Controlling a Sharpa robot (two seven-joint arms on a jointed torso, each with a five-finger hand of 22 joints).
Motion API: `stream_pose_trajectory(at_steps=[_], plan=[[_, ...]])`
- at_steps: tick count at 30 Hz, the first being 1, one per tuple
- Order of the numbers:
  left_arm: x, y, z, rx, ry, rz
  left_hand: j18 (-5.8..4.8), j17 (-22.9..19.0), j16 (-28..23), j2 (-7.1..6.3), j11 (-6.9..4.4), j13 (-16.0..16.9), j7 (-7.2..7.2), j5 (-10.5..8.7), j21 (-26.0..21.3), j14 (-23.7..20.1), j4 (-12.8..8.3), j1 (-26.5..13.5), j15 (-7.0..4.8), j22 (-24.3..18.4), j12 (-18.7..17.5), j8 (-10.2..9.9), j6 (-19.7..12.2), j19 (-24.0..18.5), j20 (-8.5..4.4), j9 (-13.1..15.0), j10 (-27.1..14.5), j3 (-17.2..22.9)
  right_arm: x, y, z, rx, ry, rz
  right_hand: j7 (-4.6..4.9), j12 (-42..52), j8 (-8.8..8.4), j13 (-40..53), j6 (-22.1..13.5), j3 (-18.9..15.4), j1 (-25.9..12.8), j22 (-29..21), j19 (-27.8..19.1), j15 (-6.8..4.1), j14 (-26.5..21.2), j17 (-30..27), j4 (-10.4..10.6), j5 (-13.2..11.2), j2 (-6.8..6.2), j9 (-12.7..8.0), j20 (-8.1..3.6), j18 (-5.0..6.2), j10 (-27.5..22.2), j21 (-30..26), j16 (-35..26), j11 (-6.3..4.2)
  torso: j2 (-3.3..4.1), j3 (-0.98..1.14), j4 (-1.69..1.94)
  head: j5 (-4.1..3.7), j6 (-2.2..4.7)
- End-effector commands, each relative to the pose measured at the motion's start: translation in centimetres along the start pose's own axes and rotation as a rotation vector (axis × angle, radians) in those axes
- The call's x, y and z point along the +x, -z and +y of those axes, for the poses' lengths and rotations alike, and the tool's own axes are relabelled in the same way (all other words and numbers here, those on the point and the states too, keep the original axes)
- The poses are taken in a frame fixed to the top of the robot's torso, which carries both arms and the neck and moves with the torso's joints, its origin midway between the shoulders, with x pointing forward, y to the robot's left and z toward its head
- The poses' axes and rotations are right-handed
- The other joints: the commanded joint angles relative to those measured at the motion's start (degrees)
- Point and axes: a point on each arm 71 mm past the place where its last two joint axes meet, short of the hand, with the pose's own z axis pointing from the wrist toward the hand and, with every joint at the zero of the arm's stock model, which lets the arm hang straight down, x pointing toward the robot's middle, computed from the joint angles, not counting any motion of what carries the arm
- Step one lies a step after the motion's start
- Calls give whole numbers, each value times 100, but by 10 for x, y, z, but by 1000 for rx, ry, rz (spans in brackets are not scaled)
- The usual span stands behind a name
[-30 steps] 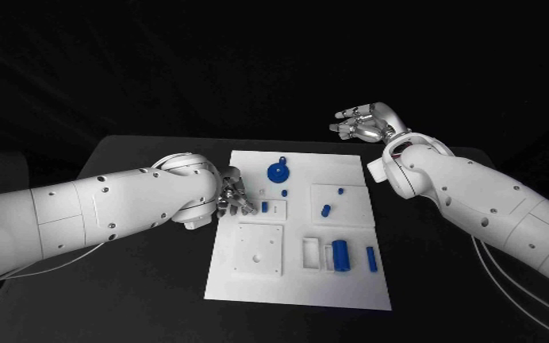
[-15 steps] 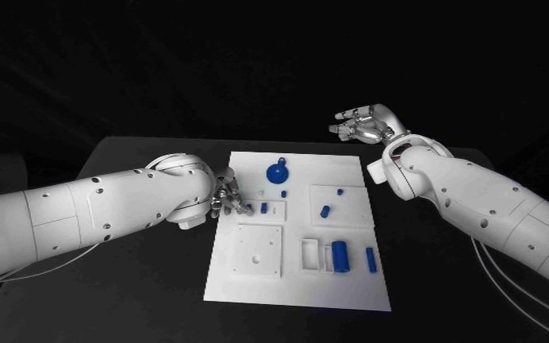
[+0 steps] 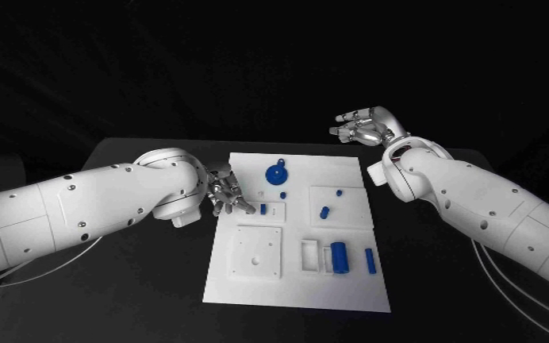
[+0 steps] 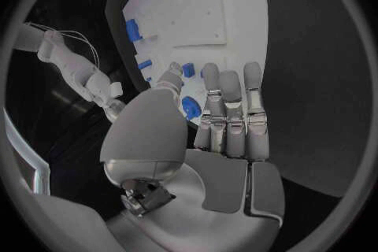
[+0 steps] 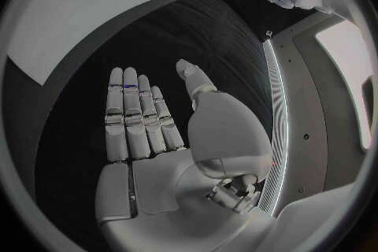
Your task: Assemble the parts on the task board
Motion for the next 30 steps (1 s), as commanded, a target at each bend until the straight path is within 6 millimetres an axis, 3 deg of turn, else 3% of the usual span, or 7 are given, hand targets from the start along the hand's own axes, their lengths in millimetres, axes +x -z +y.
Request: stream_pose_trajectory(at_steps=[1, 2, 7, 10, 16, 20, 30], plan=[[0, 6, -8, 92, 56, 54, -25, -342, -171, -51, 123, -298, 96, -146, -356, -253, 9, 52, 128, -234, -327, 149, -172, -96, 124, -769, -272, 76, 0, 0, 0, -9, -2, 9, 10, 9, -35, -9, -45, -36, 19, -6, -40, 2, -50, -8, 9, 19, 5, -7, 6, -22, -43, -26, -32, -9, -3, 5, 1, -4, 12], [-3, 8, -10, 108, 67, 41, 6, -559, -144, -89, 156, -549, 122, -142, -546, -273, 67, 119, 156, -369, -496, 360, -211, -11, 167, -1317, -253, 96, 0, 1, -1, -9, -2, 9, 10, 9, -35, -9, -45, -36, 19, -6, -40, 2, -50, -8, 9, 19, 5, -7, 6, -22, -43, -26, -32, -9, -3, 5, 2, -6, 17], [-19, 14, -18, 210, 112, -69, 28, -1074, -678, 262, 366, -1315, 234, 408, -1037, -546, -306, 646, 358, -808, -1503, 618, -222, -159, 340, -1859, -658, 99, -1, 1, -2, -7, -2, 8, 9, 12, -35, -9, -44, -38, 30, -5, -47, 5, -59, -10, 9, 17, 9, -7, 10, -20, -50, -25, -32, -7, -2, 13, -2, -5, 42], [-30, 17, -28, 309, 106, -179, 105, -1227, -858, 515, 463, -1367, 273, 713, -1007, -552, -697, 1273, 390, -984, -2260, 649, -101, -219, 375, -2131, -800, 296, -1, 1, -2, -8, -2, 8, 9, 11, -33, -10, -24, -31, 46, -6, -53, 6, -66, -12, 1, 16, 16, -5, 13, -17, -57, -26, -32, -6, -1, 14, -3, -7, 56], [-34, 15, -53, 474, -15, -323, 288, -1264, -769, 589, 537, -1361, 273, 620, -603, -411, -1244, 1545, 382, -78, -3274, 61, 455, -333, 348, -2347, -576, 760, -1, 1, -1, -11, -3, 9, 7, 2, -32, -10, 18, 2, 67, -7, -66, 12, -83, -19, -25, 5, 32, -4, 18, -12, -77, -28, -35, 0, 5, 12, -4, -20, 82], [-28, 8, -64, 530, -106, -355, 375, -1274, -721, 571, 573, -1368, 264, 571, -451, -256, -1367, 1455, 369, 296, -3346, -203, 614, -294, 358, -2337, -650, 932, 0, 1, -1, -14, -6, 11, 7, -12, -33, -11, 35, 97, 23, -8, -85, 20, -103, -29, -86, 0, 37, -4, 29, -3, -92, -28, -37, 6, 3, 12, -5, -24, 88], [-9, -12, -74, 578, -304, -367, 446, -1259, -571, 377, 609, -1372, 239, 431, -582, -48, -1335, 1214, 384, 322, -3363, -214, 651, -8, 398, -2337, -837, 1063, 2, 1, 2, -21, -11, 16, 8, -15, -33, -11, 44, 118, 9, -8, -92, 25, -117, -36, -103, 5, 41, -4, 35, 2, -102, -29, -37, 10, 3, 9, -5, -36, 92]])
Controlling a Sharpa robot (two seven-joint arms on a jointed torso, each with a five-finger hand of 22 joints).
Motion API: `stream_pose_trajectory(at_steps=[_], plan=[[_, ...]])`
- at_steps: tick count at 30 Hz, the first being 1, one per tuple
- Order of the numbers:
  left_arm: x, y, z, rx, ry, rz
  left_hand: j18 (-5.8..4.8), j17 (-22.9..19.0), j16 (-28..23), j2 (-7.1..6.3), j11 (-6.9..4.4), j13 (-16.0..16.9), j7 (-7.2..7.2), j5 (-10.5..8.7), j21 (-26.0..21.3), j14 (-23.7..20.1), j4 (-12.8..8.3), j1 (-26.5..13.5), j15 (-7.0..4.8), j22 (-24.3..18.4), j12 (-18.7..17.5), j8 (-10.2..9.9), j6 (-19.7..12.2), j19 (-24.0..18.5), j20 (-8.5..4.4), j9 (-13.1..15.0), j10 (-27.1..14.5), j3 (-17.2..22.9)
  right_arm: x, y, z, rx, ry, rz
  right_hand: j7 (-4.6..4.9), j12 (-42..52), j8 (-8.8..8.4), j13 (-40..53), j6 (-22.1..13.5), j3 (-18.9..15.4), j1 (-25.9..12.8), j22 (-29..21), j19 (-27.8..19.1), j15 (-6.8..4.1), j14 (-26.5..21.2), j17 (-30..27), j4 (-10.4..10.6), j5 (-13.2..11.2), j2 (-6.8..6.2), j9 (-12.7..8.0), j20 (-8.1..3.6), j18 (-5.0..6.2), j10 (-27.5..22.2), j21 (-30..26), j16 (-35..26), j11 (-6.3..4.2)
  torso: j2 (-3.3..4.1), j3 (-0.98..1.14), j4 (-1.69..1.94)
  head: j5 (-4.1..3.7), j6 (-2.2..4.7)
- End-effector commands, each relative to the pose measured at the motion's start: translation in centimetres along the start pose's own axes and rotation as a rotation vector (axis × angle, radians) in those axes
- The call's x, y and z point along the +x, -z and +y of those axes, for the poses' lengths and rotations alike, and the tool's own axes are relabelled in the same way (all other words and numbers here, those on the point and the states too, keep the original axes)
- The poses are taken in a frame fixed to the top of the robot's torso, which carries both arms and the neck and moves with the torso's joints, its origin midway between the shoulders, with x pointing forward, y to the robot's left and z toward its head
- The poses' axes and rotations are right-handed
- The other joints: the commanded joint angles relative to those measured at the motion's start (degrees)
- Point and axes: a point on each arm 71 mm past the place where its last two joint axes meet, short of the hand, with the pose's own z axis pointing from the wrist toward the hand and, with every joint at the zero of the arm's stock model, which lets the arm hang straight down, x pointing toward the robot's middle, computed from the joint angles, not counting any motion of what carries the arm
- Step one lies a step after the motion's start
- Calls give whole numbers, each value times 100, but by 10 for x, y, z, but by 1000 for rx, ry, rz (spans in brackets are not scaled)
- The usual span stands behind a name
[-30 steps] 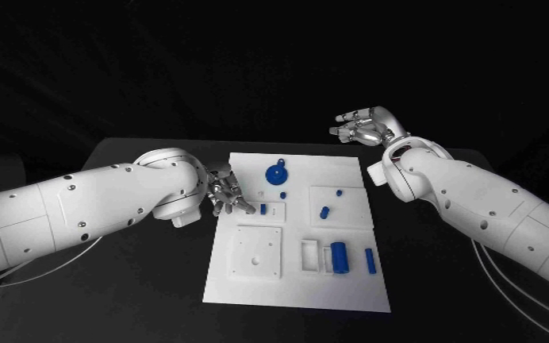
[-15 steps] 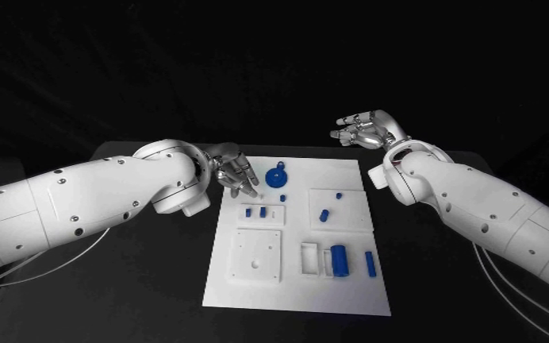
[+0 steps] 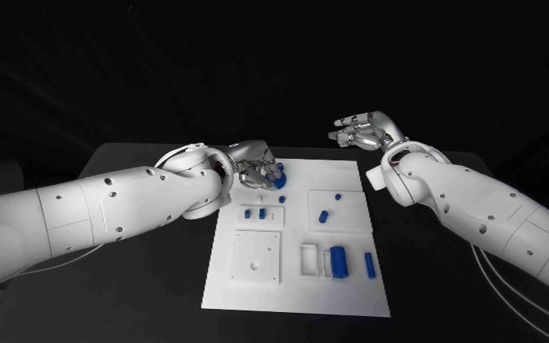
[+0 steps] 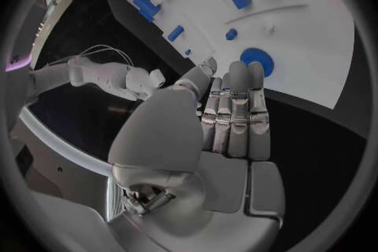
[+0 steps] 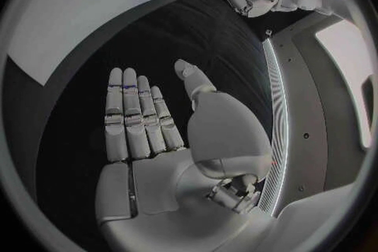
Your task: Assemble the parts on the task board
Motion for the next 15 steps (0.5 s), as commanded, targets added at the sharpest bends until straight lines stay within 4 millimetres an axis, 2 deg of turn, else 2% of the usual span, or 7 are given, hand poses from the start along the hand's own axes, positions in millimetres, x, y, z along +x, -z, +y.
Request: stream_pose_trajectory(at_steps=[1, 7, 15], plan=[[3, -4, -7, 99, -126, -26, 116, 20, 74, -11, -13, -5, -6, -23, -21, 59, 34, -44, -5, 40, -27, -22, 31, 88, -8, 4, -42, 11, 2, 0, 3, -19, -5, 15, 7, -14, -32, -6, 46, 25, -16, -9, -43, -12, -40, -5, -9, 5, 17, -5, -14, 3, -38, -29, -36, -14, 1, -4, -1, -4, -1], [19, -13, -6, 112, -195, 11, 150, 111, 346, -48, -20, -4, -16, -27, 92, 243, 67, -65, -29, 124, -27, -23, 39, 311, -37, 5, -61, 71, 4, 0, 4, -22, -8, 17, 7, -13, -33, -6, 45, 32, -29, -9, -46, -10, -43, -7, -16, 6, 16, -5, -12, 4, -38, -29, -37, -13, 2, -8, -2, -6, -7], [37, -21, -5, 128, -234, 32, 178, 119, 465, -95, 16, -5, -8, -21, 188, 274, 68, -68, -19, 124, -31, -25, -13, 349, -28, 4, -243, 95, 5, -1, 5, -25, -10, 20, 7, -12, -33, -6, 47, 36, -40, -9, -46, -9, -43, -7, -21, 13, 17, -5, -10, 6, -39, -28, -35, -13, 14, -13, -8, -24, -14]])
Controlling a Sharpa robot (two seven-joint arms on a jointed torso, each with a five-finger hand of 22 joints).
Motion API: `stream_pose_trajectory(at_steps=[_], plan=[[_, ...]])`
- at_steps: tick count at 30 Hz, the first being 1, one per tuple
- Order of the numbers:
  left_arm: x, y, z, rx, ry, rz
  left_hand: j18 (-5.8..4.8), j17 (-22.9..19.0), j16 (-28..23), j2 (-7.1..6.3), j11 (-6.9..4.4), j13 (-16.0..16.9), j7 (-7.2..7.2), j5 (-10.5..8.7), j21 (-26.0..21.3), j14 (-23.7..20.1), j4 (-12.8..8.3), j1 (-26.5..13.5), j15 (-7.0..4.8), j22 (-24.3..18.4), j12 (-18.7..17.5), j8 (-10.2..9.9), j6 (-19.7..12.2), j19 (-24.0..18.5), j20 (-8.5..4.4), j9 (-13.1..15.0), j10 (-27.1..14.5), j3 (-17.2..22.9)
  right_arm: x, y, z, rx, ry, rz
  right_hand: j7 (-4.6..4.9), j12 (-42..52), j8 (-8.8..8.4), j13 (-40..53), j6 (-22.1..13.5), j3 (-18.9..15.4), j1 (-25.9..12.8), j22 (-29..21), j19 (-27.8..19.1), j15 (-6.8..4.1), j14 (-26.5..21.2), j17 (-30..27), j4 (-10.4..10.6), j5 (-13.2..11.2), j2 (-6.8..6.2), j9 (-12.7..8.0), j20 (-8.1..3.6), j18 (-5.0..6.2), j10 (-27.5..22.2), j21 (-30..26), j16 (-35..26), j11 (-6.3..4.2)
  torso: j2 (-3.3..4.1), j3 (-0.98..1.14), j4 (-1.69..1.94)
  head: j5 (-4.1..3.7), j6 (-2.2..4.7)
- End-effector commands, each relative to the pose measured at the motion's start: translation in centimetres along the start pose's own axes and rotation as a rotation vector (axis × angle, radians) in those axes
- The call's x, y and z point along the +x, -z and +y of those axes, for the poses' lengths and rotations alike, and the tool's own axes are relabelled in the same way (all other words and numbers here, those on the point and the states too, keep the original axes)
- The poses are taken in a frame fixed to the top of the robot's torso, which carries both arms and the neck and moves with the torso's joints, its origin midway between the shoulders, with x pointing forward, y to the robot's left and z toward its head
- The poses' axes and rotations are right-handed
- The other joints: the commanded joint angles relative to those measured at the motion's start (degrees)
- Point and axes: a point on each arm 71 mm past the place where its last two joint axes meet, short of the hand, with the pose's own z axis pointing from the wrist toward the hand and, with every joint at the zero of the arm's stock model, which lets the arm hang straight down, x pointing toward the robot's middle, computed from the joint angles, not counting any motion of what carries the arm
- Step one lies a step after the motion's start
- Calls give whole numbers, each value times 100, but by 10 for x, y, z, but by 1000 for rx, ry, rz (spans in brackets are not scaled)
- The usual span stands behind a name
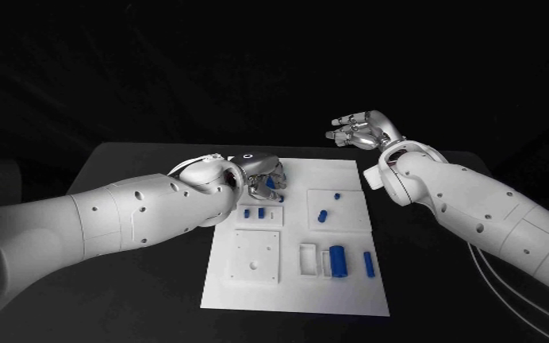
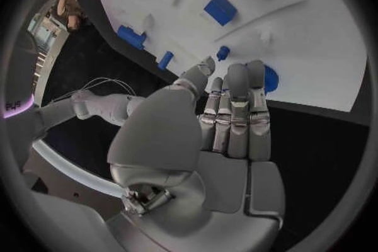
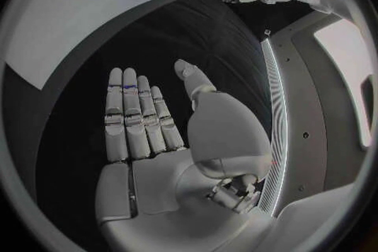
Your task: Assemble the parts on the task board
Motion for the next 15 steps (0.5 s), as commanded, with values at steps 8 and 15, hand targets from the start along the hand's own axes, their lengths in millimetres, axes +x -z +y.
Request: stream_pose_trajectory(at_steps=[8, 15], plan=[[10, -6, -4, 70, -74, -8, 107, -50, 42, -47, 40, -8, 4, -8, 86, 25, -15, 58, 6, 121, -32, -28, -97, 29, 16, 2, -308, -76, 1, 0, 2, -16, -3, 14, 7, -11, -33, -7, 47, 33, -40, -10, -47, -9, -43, -7, -19, 13, 17, -5, -10, 6, -39, -28, -35, -13, -8, 6, 12, -35, -41], [15, -8, -5, 76, -81, 7, 104, -62, 71, -4, 28, -9, -1, 5, 150, 27, -47, 82, -15, 132, -33, -28, -118, 9, -3, -1, -295, -31, 2, 0, 3, -17, -4, 15, 7, -11, -33, -7, 47, 33, -40, -10, -47, -9, -43, -7, -19, 13, 17, -5, -10, 6, -39, -28, -35, -13, -13, 8, 11, -33, -48]])
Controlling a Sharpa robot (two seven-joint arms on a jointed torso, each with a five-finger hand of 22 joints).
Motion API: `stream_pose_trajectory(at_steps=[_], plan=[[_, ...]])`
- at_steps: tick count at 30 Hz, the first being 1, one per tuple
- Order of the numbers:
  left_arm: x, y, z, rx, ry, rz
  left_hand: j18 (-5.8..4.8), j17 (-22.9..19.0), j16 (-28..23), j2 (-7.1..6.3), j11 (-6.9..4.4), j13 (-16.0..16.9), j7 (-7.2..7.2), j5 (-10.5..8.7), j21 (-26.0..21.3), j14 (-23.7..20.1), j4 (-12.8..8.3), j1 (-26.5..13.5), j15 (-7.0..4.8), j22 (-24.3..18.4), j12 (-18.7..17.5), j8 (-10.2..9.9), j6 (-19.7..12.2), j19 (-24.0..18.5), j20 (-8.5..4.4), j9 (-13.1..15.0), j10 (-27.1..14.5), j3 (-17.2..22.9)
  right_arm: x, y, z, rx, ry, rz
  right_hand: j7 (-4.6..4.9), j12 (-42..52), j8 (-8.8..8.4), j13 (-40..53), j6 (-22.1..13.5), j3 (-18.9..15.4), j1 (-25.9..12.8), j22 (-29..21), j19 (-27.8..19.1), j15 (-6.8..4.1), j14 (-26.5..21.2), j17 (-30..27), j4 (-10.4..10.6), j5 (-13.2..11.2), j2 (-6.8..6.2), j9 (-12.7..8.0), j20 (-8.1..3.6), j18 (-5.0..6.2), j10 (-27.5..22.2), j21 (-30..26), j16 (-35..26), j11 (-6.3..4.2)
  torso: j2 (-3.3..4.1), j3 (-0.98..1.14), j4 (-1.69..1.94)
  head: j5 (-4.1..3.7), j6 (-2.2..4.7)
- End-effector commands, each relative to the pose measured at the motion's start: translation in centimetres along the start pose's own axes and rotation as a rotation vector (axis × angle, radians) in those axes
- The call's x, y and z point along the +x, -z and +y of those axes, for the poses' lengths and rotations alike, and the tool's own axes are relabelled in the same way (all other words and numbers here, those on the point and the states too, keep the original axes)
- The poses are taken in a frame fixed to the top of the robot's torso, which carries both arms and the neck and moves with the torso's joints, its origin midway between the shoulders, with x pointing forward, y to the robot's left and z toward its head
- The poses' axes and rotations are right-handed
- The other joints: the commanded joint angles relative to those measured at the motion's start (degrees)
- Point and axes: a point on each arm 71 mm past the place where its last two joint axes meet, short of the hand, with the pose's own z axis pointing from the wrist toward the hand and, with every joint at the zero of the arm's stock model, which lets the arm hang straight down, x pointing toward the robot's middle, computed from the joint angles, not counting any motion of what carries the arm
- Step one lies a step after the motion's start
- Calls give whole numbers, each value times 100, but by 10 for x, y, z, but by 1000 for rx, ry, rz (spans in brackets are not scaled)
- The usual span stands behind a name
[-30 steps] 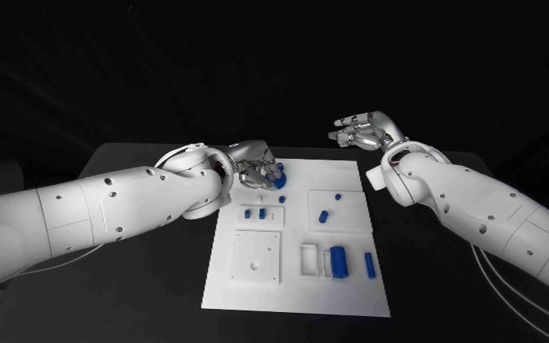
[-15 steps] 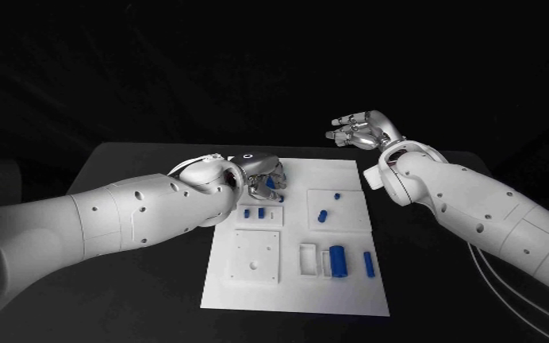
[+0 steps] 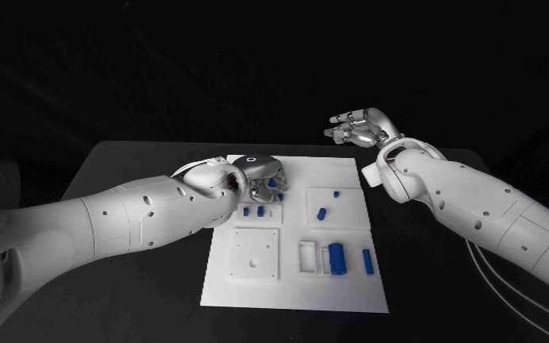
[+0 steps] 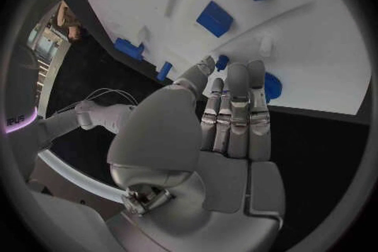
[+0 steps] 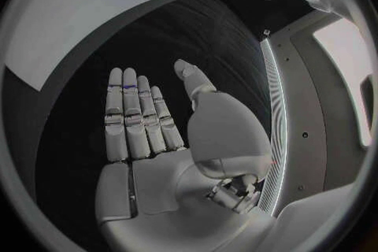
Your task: Assemble the parts on the task board
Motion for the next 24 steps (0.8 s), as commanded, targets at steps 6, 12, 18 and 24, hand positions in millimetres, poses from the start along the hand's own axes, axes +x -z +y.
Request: stream_pose_trajectory(at_steps=[6, 12, 18, 24], plan=[[7, -3, -4, 32, -25, 12, 102, -16, 74, 74, -30, -11, 4, 12, 249, 37, -104, 20, -35, 137, -36, -28, 4, -79, -48, -2, 49, 207, 2, 0, 2, -15, -3, 14, 7, -11, -32, -8, 48, 19, -46, -5, -47, -9, -43, -8, -8, 14, 19, -5, -9, 7, -40, -27, -35, -13, 2, 3, -4, -1, -1], [9, -4, -2, 24, -26, 19, 111, -9, 119, 133, -55, -14, 5, 18, 402, 68, -108, -24, -44, 139, -40, -29, 38, -109, -59, -3, 184, 343, 2, 0, 2, -15, -4, 15, 7, -10, -32, -8, 51, 16, -55, -5, -47, -8, -43, -8, -11, 15, 21, -5, -8, 7, -42, -27, -35, -12, 1, 1, 1, -12, -4], [11, -5, 1, 14, -28, 21, 134, 5, 173, 174, -65, -12, 20, 25, 601, 79, -106, -35, -39, 137, -36, -30, 65, -174, -55, -4, 257, 469, 3, 0, 2, -16, -4, 16, 7, -10, -32, -8, 51, 16, -55, -5, -47, -8, -43, -8, -11, 15, 21, -5, -8, 7, -42, -27, -35, -12, -3, 2, 4, -11, -6], [12, -6, 3, 12, -28, 28, 150, 20, 233, 231, -80, -12, 29, 23, 784, 108, -73, -34, -39, 132, -36, -30, 92, -215, -55, -4, 344, 528, 4, 0, 3, -16, -5, 17, 7, -10, -32, -8, 51, 16, -55, -5, -47, -8, -43, -8, -11, 15, 21, -5, -8, 7, -42, -27, -35, -12, -2, 1, 1, -13, -11]])
